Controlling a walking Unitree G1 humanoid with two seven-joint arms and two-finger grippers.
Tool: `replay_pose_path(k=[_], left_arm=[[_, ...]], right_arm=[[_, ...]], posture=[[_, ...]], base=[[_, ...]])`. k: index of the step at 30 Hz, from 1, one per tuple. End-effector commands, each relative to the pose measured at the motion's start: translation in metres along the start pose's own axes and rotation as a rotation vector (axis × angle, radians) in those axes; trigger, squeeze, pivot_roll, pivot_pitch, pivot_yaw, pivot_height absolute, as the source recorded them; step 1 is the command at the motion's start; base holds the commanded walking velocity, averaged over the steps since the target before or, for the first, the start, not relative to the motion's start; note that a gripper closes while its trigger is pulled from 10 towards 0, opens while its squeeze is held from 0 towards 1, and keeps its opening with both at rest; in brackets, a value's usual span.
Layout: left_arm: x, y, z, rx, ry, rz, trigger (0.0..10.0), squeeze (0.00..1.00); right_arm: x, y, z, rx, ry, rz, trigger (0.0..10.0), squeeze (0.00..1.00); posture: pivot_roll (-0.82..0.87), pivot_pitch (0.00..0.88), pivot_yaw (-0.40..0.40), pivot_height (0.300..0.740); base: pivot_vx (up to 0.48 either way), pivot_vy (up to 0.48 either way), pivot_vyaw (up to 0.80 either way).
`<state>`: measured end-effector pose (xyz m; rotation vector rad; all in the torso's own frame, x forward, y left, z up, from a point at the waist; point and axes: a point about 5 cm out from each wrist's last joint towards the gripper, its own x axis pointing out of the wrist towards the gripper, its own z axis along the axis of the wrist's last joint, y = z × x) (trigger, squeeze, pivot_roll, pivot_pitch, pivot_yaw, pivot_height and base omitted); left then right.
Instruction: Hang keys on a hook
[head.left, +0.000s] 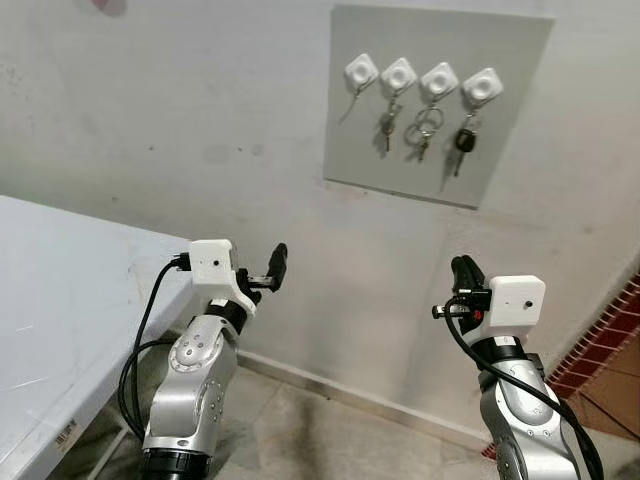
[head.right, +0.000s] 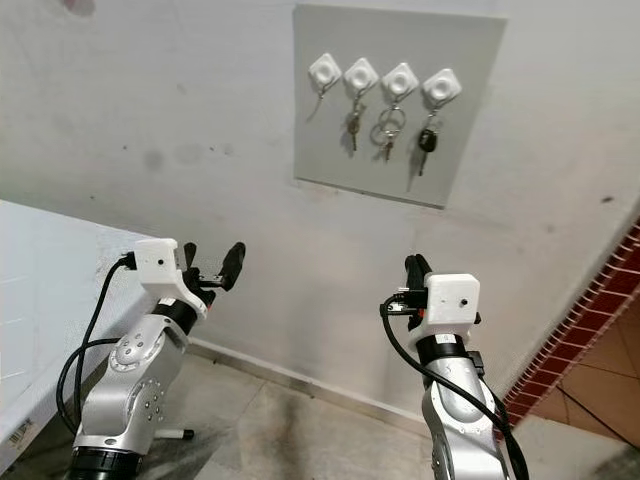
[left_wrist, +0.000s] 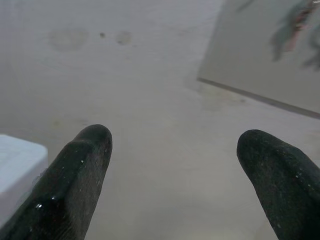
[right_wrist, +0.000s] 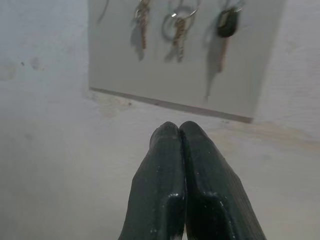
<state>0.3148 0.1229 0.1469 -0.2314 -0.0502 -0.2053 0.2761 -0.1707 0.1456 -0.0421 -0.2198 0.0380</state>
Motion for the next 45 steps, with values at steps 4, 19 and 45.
replay_pose_path(k=[4, 19, 45], left_arm=[[0.0013, 0.0006, 0.0049, 0.012, -0.01, 0.005, 10.0, 0.0], [0.0015, 0.0016, 0.005, 0.008, -0.008, 0.012, 10.0, 0.0], [0.0013, 0.0002, 0.0017, 0.01, 0.011, 0.031, 10.0, 0.0]], right_arm=[[0.0006, 0.0013, 0.0063, -0.002, -0.02, 0.006, 10.0, 0.0], [0.0001, 0.0018, 0.0065, 0.001, -0.019, 0.004, 10.0, 0.0], [0.0005, 0.0034, 0.0062, 0.001, -0.014, 0.014, 10.0, 0.0]], posture=[[-0.03, 0.011, -0.005, 0.74], [-0.03, 0.019, -0.007, 0.74], [-0.03, 0.007, -0.01, 0.74]], base=[[0.333, 0.0, 0.0], [0.334, 0.0, 0.0], [0.287, 0.0, 0.0]])
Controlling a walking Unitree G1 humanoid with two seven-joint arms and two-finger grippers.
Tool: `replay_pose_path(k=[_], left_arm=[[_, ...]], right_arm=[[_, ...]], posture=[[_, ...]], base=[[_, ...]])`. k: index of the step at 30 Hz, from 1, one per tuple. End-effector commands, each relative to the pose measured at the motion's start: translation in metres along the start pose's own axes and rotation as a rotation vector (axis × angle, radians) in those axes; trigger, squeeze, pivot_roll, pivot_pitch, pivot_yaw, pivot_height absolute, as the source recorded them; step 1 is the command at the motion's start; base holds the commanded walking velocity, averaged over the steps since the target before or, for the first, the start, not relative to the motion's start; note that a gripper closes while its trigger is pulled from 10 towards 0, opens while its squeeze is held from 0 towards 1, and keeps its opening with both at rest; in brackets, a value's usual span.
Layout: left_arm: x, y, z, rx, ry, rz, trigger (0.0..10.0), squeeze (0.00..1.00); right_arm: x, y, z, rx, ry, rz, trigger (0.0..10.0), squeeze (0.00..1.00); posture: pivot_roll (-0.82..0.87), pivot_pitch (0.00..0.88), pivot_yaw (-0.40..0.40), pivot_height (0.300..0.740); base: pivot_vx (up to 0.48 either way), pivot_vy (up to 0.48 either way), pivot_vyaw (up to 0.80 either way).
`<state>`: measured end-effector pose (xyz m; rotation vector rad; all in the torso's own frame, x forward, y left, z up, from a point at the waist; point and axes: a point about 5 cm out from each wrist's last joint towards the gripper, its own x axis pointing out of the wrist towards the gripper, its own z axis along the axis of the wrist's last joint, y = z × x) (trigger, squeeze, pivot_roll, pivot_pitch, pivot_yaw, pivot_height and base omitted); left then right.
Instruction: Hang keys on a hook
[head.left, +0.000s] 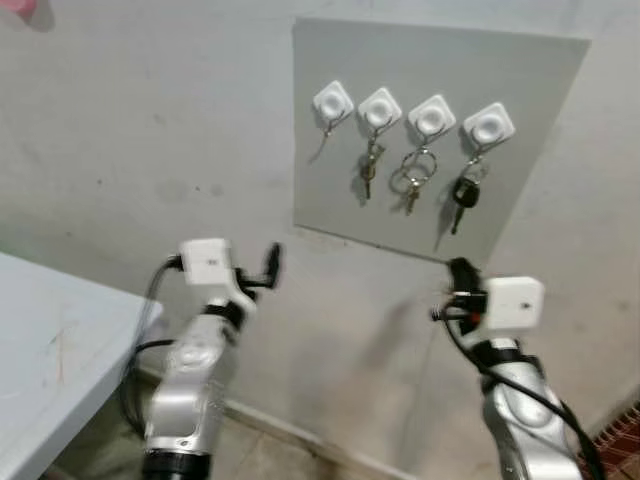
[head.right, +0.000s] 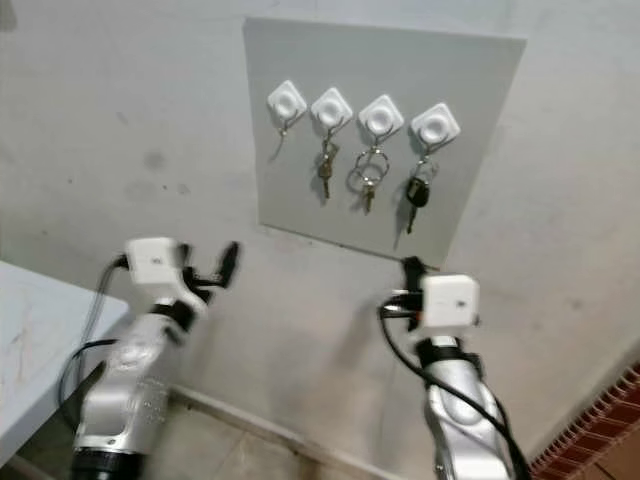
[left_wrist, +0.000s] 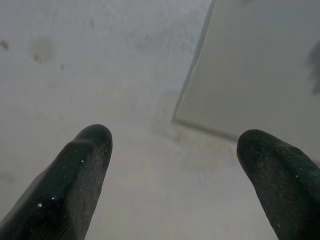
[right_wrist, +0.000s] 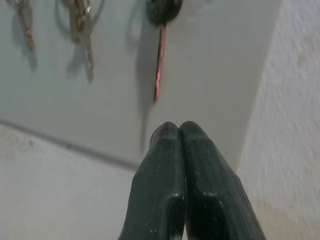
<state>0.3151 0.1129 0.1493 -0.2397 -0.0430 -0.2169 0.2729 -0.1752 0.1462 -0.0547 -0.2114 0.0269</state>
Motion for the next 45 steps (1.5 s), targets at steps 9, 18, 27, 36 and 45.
replay_pose_path(k=[9, 18, 27, 36, 45], left_arm=[[-0.002, 0.0075, 0.0009, 0.017, 0.0, 0.029, 10.0, 0.0], [-0.0026, 0.007, -0.0008, 0.004, 0.015, 0.022, 10.0, 0.0], [-0.0034, 0.0068, -0.0019, -0.003, 0.022, 0.018, 10.0, 0.0], [-0.0038, 0.0071, -0.0023, 0.002, 0.026, 0.019, 10.0, 0.0], [-0.0031, 0.0061, -0.003, 0.022, 0.037, 0.025, 10.0, 0.0]], right_arm=[[0.0044, 0.0086, 0.0058, 0.012, -0.026, 0.036, 10.0, 0.0], [0.0035, 0.0092, 0.0055, 0.01, -0.022, 0.039, 10.0, 0.0], [0.0022, 0.0093, 0.0053, 0.011, -0.02, 0.037, 10.0, 0.0], [0.0013, 0.0097, 0.005, 0.013, -0.018, 0.037, 10.0, 0.0], [0.0011, 0.0095, 0.005, 0.011, -0.017, 0.039, 10.0, 0.0]], posture=[[-0.03, 0.001, -0.012, 0.74], [-0.03, 0.002, -0.011, 0.74], [-0.03, 0.005, -0.009, 0.74], [-0.03, 0.007, -0.009, 0.74], [-0.03, 0.008, -0.01, 0.74]], base=[[0.0, 0.0, 0.0], [0.0, 0.139, 0.0], [0.0, 0.441, 0.0], [0.0, 0.458, 0.0], [0.0, 0.16, 0.0]])
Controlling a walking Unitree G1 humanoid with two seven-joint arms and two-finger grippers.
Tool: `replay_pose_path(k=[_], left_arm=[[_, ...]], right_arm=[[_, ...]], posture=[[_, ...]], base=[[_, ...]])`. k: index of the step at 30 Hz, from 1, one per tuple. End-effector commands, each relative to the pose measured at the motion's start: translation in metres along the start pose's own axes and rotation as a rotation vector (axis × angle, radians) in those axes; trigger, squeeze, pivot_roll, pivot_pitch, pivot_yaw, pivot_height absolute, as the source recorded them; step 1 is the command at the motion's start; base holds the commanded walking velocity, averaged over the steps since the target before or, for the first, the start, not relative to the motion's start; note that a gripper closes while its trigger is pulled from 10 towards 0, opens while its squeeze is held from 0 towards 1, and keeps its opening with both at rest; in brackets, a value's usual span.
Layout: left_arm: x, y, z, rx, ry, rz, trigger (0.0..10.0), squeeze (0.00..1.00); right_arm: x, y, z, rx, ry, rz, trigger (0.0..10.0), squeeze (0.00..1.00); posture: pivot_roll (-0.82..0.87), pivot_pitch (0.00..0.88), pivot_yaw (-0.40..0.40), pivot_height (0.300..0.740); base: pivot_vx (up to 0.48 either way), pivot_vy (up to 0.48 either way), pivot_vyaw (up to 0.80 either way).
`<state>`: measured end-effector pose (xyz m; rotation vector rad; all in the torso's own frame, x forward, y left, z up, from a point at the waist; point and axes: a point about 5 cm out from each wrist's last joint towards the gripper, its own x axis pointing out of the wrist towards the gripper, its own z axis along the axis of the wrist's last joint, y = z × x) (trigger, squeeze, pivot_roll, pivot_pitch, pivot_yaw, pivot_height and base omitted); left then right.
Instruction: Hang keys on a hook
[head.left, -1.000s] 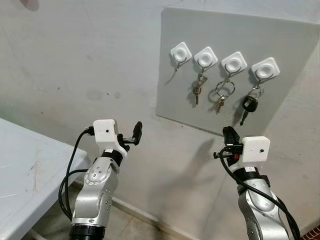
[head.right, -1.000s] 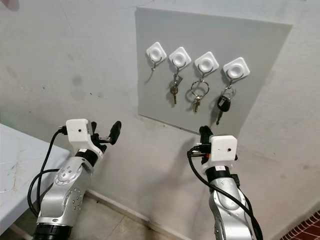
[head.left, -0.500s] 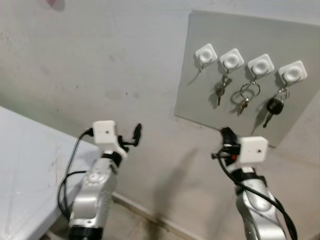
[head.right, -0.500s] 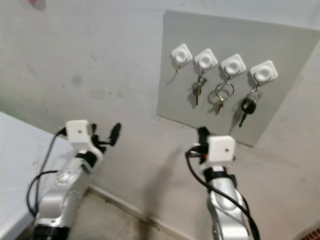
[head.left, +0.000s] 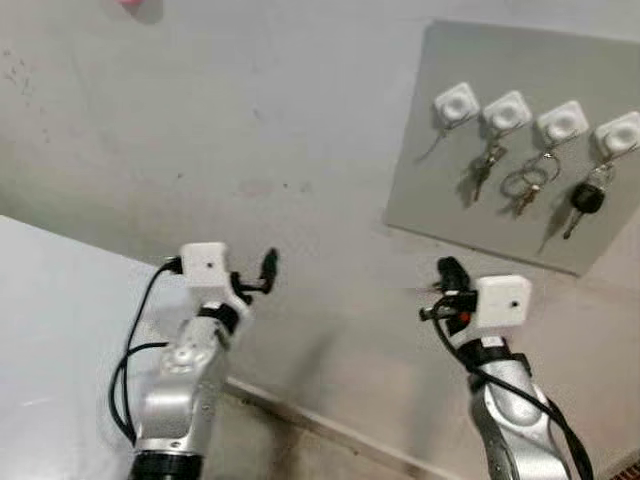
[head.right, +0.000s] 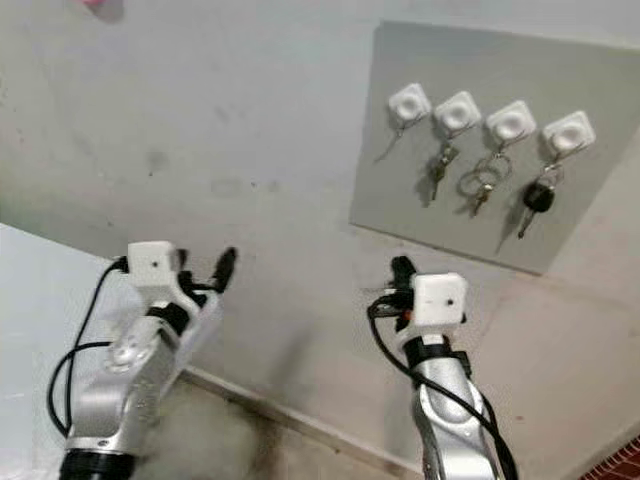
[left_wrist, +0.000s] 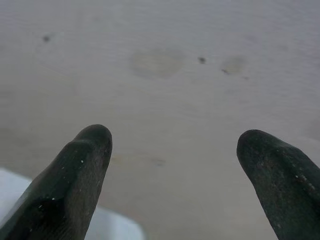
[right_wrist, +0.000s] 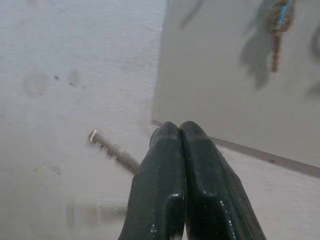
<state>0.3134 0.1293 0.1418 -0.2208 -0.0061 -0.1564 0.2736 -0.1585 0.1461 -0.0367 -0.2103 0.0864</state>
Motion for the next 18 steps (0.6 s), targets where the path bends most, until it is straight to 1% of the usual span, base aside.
replay_pose_path(k=[1, 2, 4, 7, 12, 18], left_arm=[[0.0018, -0.0112, 0.0007, 0.016, 0.008, -0.038, 10.0, 0.0], [0.0019, -0.0115, 0.0003, 0.024, 0.015, -0.035, 10.0, 0.0], [0.0021, -0.0127, 0.0026, 0.029, -0.003, -0.047, 10.0, 0.0], [0.0021, -0.013, 0.002, 0.013, 0.006, -0.047, 10.0, 0.0], [0.0022, -0.0119, 0.001, 0.033, 0.02, -0.039, 10.0, 0.0], [0.0015, -0.0112, 0.0013, 0.032, 0.016, -0.039, 10.0, 0.0]], right_arm=[[-0.0005, -0.0072, 0.0047, -0.013, -0.016, -0.018, 10.0, 0.0], [-0.0004, -0.0074, 0.0048, -0.012, -0.016, -0.017, 10.0, 0.0], [-0.0003, -0.0075, 0.0047, -0.014, -0.015, -0.017, 10.0, 0.0], [-0.0003, -0.0076, 0.0048, -0.015, -0.014, -0.018, 10.0, 0.0], [-0.0008, -0.0076, 0.0048, -0.016, -0.013, -0.018, 10.0, 0.0], [-0.0006, -0.0077, 0.0046, -0.014, -0.013, -0.021, 10.0, 0.0]], posture=[[-0.03, 0.009, -0.01, 0.74], [-0.03, 0.01, -0.011, 0.74], [-0.03, 0.012, -0.011, 0.74], [-0.03, 0.015, -0.01, 0.74], [-0.03, 0.021, -0.012, 0.74], [-0.03, 0.023, -0.011, 0.74]], base=[[0.0, 0.0, 0.0], [0.0, 0.0, 0.0], [0.0, 0.0, 0.0], [0.0, 0.0, 0.0], [0.0, 0.0, 0.0], [0.0, 0.0, 0.0]])
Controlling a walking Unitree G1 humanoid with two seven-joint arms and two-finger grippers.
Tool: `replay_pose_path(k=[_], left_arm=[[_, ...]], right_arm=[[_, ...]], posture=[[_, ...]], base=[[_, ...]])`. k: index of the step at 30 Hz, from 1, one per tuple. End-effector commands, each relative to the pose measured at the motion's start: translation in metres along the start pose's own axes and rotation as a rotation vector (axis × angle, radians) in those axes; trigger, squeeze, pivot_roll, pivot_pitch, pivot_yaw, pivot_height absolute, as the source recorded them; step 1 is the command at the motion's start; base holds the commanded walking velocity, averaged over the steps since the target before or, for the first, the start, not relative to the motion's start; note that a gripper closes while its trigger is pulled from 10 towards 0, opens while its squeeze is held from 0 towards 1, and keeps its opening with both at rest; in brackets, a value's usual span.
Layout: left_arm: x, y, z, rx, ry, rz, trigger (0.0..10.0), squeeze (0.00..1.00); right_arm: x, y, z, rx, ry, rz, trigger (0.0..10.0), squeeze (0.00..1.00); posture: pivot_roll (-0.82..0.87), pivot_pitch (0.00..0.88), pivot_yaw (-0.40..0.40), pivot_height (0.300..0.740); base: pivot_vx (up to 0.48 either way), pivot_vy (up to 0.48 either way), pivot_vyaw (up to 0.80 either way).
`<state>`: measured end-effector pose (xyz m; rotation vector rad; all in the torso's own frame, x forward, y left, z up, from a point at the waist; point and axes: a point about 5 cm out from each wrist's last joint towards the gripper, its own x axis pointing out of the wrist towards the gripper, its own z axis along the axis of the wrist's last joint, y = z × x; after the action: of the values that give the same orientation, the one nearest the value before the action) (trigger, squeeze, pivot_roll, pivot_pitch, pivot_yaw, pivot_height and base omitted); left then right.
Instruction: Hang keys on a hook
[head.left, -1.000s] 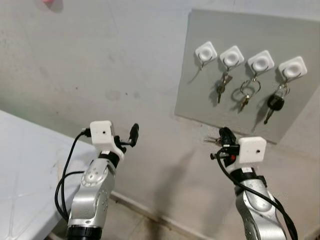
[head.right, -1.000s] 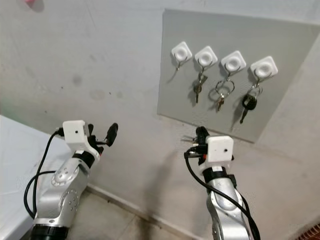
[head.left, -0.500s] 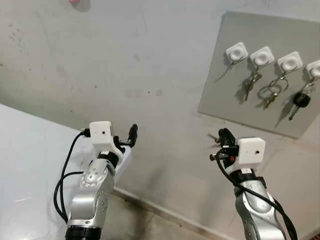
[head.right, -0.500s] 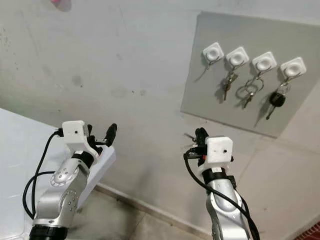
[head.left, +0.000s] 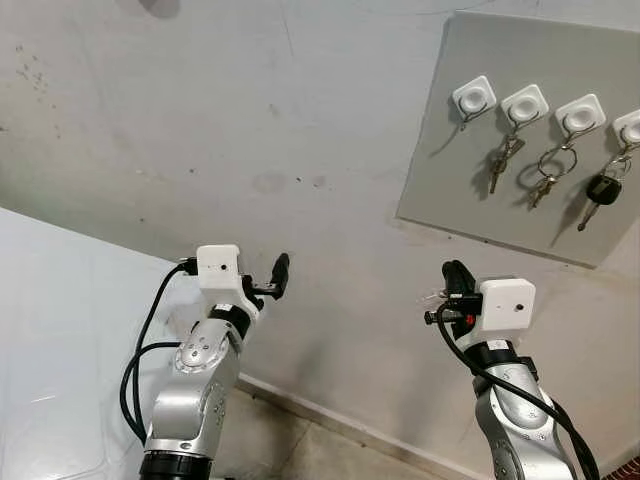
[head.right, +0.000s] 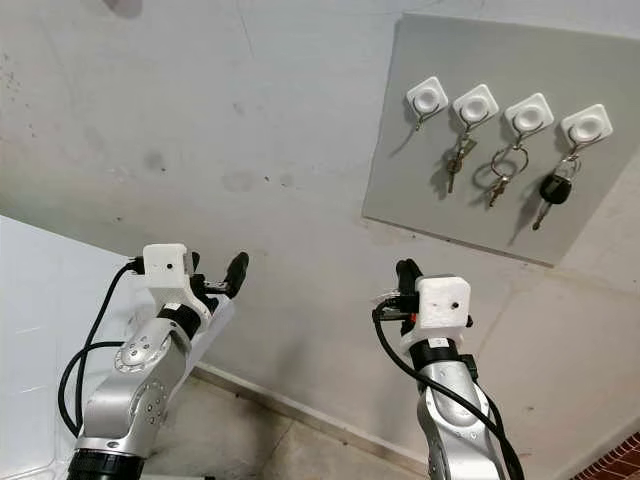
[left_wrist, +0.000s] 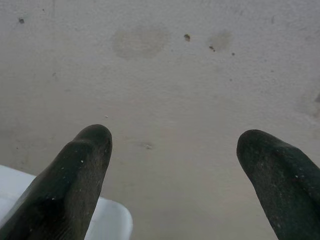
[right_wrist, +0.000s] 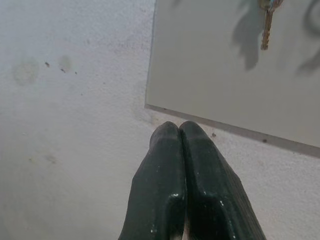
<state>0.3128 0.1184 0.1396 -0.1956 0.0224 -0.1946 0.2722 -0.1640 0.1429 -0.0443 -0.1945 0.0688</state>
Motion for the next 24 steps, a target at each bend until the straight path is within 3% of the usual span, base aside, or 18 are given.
replay_pose_path(k=[1, 18, 24], left_arm=[[0.001, -0.001, 0.006, 0.01, -0.018, -0.004, 10.0, 0.0], [0.001, -0.003, 0.006, 0.007, -0.017, 0.001, 10.0, 0.0], [0.002, -0.014, 0.009, 0.022, -0.026, -0.073, 10.0, 0.0]], right_arm=[[0.002, -0.003, 0.008, -0.005, -0.029, -0.005, 10.0, 0.0], [0.002, -0.003, 0.007, -0.005, -0.03, -0.007, 10.0, 0.0], [0.004, -0.002, 0.009, -0.008, -0.035, 0.014, 10.0, 0.0]], posture=[[-0.03, 0.022, -0.011, 0.74], [-0.03, 0.02, -0.01, 0.74], [-0.03, 0.015, -0.014, 0.74]], base=[[0.0, 0.0, 0.0], [0.0, 0.0, 0.0], [0.0, 0.0, 0.0]])
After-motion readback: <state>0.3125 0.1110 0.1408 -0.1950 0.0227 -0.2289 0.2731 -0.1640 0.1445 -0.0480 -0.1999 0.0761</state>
